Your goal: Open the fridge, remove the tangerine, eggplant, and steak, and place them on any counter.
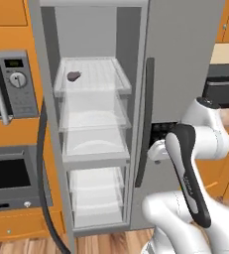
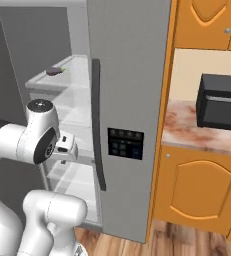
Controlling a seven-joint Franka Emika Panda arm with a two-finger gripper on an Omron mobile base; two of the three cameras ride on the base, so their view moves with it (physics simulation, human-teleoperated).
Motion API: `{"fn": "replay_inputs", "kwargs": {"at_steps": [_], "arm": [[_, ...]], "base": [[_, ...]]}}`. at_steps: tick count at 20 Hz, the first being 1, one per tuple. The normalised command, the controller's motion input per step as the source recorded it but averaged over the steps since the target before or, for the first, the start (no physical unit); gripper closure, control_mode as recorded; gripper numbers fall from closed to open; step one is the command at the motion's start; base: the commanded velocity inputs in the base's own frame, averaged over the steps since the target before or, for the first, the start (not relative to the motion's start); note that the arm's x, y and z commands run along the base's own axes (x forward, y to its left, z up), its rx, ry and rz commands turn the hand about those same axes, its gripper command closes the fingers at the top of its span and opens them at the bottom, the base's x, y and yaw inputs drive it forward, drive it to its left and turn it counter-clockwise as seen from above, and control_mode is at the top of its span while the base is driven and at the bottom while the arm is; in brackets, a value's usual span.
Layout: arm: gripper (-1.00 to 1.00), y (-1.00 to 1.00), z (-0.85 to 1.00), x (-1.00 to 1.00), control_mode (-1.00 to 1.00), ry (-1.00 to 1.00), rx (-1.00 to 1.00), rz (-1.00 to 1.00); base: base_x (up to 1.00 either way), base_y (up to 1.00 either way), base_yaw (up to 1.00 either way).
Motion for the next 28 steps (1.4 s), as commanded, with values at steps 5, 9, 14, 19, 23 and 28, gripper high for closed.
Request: {"fn": "replay_inputs", "kwargs": {"at_steps": [5,9,14,19,23,28], "arm": [[-1.00,0.00,0.00,0.00,1.00,0.00,0.00,0.00],[-1.00,0.00,0.00,0.00,1.00,0.00,0.00,0.00],[-1.00,0.00,0.00,0.00,1.00,0.00,0.00,0.00],[-1.00,0.20,0.01,-0.01,-1.00,-0.03,-0.03,0.00],[-1.00,0.62,0.35,0.25,-1.00,-0.24,-0.07,-0.05],[-1.00,0.00,0.74,0.76,-1.00,-0.26,0.00,-0.06]], "base": [[0.62,-0.07,0.16],[0.84,0.08,0.12],[0.68,0.42,0.07],[0.10,0.80,0.00],[0.00,0.00,0.00],[0.00,0.00,0.00]]}}
